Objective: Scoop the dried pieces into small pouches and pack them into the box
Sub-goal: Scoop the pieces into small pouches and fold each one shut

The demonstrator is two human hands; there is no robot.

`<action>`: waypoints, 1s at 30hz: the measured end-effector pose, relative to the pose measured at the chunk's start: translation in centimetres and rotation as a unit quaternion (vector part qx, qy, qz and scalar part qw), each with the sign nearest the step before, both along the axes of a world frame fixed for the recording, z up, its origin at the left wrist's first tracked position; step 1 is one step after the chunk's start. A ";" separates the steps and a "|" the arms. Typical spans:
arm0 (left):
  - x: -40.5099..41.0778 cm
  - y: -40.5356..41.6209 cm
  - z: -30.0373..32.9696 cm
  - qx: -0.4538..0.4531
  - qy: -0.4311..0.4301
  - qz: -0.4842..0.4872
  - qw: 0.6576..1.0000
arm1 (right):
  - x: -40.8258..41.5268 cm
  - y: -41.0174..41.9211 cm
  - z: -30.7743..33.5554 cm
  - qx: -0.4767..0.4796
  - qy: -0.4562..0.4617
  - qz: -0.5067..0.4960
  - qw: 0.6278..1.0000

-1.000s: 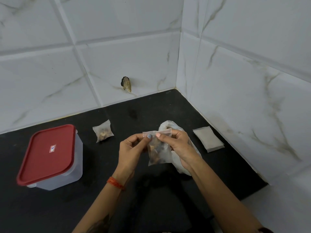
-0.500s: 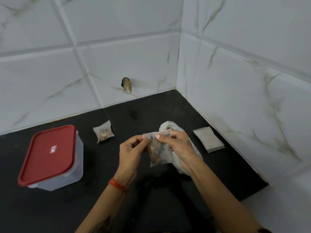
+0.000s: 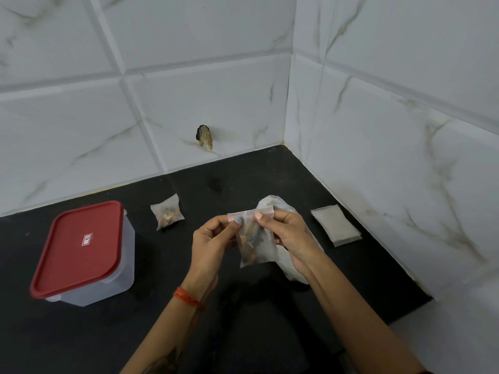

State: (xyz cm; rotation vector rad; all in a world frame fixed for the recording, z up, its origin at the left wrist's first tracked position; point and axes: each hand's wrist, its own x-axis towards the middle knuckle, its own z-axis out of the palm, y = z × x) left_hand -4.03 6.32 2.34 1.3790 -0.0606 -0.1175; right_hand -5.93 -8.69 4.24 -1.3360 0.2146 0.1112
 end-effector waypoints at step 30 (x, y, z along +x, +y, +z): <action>-0.1 -0.2 0.5 -0.011 -0.025 -0.021 0.999 | -0.2 0.6 0.8 0.028 -0.036 0.008 0.999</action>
